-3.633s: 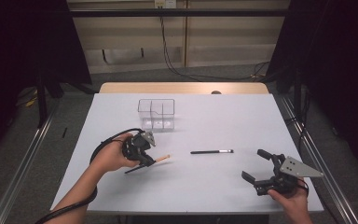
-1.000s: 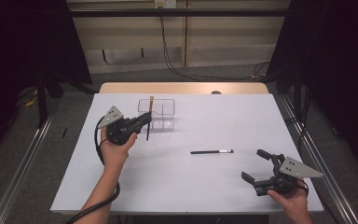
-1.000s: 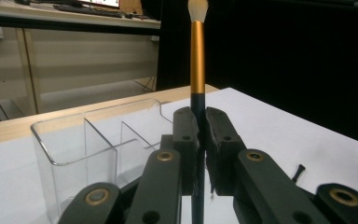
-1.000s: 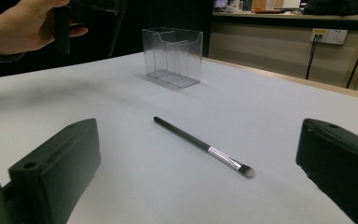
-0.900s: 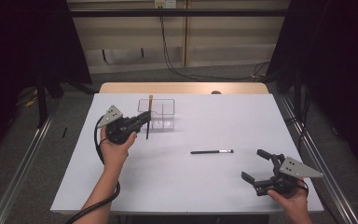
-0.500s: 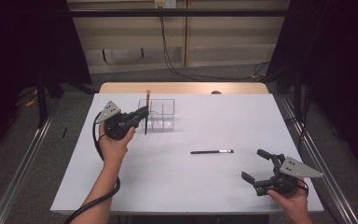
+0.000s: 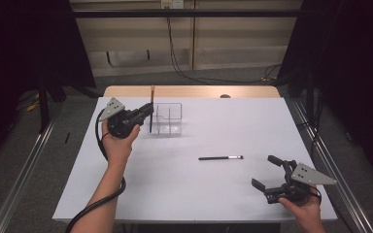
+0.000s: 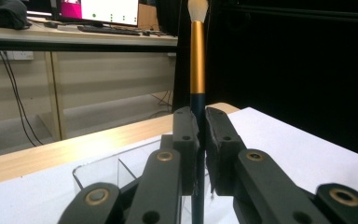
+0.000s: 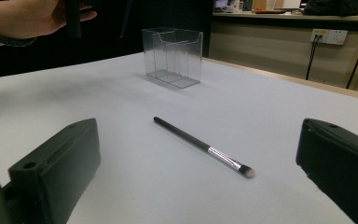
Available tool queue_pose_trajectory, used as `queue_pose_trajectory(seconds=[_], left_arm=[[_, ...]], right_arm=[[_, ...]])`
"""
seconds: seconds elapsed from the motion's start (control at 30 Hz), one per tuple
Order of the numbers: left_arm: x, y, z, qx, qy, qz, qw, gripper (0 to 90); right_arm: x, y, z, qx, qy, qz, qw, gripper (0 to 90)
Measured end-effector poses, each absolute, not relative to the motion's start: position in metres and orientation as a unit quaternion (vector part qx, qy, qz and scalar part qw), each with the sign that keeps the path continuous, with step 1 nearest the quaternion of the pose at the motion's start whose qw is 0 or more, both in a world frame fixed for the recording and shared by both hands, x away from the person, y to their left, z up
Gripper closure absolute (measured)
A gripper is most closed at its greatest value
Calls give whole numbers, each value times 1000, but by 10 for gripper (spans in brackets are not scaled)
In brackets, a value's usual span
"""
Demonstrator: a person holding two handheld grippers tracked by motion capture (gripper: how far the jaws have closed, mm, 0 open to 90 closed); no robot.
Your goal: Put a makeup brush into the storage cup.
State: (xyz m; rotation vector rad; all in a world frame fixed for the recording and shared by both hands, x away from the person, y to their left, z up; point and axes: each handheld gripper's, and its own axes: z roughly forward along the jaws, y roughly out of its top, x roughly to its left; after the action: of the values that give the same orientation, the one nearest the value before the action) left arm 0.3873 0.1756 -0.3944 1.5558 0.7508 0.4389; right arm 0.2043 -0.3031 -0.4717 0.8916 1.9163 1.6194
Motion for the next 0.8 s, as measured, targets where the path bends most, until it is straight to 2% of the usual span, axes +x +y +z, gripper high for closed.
queue_pose_trajectory(seconds=[0.8], left_arm=[[405, 178, -388, 662, 341, 211, 633, 836]], right_arm=[[204, -303, -472, 325, 700, 590, 238, 0]])
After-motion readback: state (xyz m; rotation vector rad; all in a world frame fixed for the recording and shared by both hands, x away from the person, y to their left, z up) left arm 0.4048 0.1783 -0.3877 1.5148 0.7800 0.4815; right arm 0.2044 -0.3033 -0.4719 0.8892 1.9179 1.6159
